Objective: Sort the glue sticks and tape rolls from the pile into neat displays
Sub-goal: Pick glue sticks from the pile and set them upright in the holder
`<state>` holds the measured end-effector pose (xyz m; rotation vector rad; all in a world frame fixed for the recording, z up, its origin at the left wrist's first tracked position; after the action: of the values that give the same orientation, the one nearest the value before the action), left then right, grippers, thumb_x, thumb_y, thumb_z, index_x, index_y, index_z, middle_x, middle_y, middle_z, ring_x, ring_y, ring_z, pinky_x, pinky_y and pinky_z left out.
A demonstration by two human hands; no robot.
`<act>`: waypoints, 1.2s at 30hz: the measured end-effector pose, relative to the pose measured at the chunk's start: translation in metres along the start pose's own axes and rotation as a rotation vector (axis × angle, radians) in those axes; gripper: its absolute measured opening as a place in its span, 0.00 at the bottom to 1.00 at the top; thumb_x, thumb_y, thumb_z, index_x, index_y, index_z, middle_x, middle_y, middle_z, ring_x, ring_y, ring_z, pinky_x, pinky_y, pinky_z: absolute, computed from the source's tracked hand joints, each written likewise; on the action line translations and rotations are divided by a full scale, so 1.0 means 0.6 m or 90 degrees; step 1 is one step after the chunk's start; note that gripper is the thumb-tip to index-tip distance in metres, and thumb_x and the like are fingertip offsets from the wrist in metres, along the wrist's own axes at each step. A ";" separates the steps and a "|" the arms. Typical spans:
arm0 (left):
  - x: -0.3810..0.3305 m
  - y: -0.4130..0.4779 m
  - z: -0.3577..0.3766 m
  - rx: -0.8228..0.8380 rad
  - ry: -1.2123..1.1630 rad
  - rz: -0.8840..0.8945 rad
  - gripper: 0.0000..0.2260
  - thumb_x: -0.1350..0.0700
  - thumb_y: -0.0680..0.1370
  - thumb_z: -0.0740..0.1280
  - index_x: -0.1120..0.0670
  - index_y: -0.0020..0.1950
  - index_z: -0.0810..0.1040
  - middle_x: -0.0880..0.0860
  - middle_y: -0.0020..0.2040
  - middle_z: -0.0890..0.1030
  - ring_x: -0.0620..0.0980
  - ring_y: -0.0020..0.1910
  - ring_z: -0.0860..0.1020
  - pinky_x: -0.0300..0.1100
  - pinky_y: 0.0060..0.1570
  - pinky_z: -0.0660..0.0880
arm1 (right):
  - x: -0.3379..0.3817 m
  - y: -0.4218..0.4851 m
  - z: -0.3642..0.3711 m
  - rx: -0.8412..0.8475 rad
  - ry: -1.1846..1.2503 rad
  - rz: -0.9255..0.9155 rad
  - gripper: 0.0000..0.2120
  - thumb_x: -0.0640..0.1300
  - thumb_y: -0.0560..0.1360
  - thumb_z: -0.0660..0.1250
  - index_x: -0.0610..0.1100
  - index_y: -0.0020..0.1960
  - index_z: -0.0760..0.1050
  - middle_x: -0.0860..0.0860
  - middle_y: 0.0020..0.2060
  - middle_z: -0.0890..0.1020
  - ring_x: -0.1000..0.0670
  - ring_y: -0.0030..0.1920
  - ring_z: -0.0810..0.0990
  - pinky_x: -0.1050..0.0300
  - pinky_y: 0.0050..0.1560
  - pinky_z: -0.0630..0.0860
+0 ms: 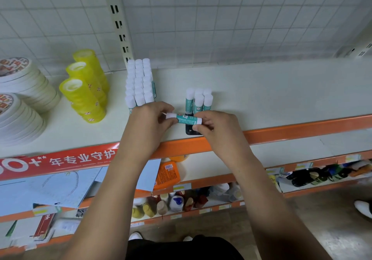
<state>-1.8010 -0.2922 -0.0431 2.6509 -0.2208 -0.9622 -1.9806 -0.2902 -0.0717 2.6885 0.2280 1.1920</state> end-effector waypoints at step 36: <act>-0.034 0.036 0.066 -0.127 -0.140 0.025 0.07 0.66 0.72 0.73 0.60 0.50 0.81 0.49 0.47 0.76 0.42 0.43 0.78 0.23 0.49 0.72 | -0.001 0.009 0.020 0.036 -0.176 -0.001 0.09 0.40 0.77 0.68 0.44 0.56 0.82 0.47 0.54 0.78 0.47 0.55 0.74 0.54 0.56 0.74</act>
<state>-1.8430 -0.3167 -0.0526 2.3525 -0.2124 -1.1960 -1.9719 -0.2969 -0.0790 2.8604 0.2245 0.8106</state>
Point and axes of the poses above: each hand's wrist, its own y-axis towards the middle knuckle, its own z-axis out of the palm, x = y × z, the point moved 4 cm from there along y, towards the middle knuckle
